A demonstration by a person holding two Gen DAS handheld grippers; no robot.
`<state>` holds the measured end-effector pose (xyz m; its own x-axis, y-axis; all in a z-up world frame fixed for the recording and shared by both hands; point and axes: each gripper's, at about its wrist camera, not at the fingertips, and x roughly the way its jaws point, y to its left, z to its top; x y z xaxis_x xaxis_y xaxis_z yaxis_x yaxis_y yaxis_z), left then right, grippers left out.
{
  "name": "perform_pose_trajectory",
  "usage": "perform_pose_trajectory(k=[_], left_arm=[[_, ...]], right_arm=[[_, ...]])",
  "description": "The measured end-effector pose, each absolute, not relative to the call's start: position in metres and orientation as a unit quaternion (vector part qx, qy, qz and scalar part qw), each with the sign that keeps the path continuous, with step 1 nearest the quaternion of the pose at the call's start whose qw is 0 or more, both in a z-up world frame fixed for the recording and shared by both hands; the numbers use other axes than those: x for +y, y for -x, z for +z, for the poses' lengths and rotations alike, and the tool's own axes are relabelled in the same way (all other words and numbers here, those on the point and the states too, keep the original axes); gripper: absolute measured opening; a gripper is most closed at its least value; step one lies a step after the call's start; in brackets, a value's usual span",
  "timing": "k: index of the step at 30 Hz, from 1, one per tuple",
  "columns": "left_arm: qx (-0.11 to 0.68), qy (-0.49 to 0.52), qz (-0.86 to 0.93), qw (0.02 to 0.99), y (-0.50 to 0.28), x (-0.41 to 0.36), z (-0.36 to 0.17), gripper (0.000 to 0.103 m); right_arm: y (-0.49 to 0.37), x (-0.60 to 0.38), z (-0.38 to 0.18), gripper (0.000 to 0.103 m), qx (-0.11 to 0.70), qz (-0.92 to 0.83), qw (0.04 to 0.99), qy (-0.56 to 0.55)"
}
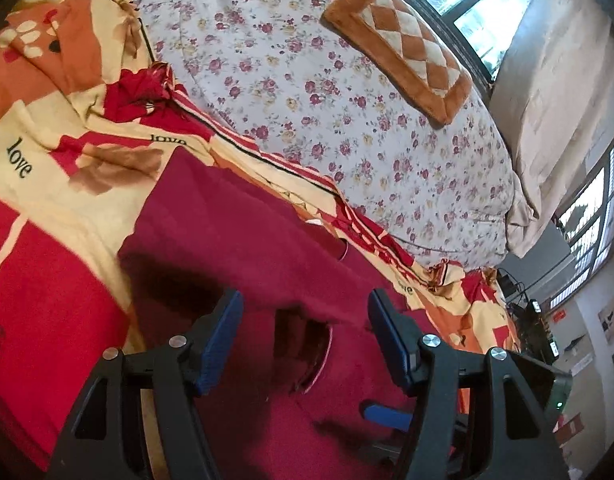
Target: Fold small clothes
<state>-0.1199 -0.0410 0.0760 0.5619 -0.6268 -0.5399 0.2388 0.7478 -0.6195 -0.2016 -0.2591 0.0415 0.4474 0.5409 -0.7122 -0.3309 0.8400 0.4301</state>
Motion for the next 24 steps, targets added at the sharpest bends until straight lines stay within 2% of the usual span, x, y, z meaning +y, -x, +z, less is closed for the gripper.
perform_pose_trajectory(k=[7,8,10,16,23,24], left_arm=[[0.404,0.192,-0.256,0.857,0.133,-0.058,0.075,0.044],[0.404,0.17,-0.257,0.861,0.136,-0.067,0.076,0.044],[0.408,0.136,-0.257,0.866,0.14,-0.081,0.075,0.044],[0.447,0.055,-0.244,0.859,0.141,-0.125,0.06,0.044],[0.472,0.08,-0.235,0.846,0.136,-0.126,0.045,0.044],[0.47,0.084,-0.236,0.846,0.136,-0.126,0.044,0.04]], right_arm=[[0.225,-0.291,0.06,0.06,0.442,0.231,0.858,-0.124],[0.225,-0.3,0.061,0.065,0.442,0.216,0.862,-0.125],[0.23,-0.319,0.062,0.068,0.439,0.182,0.87,-0.129],[0.246,-0.368,0.073,0.068,0.413,0.148,0.88,-0.18],[0.251,-0.394,0.072,0.07,0.401,0.128,0.879,-0.223],[0.25,-0.393,0.071,0.07,0.402,0.126,0.88,-0.222]])
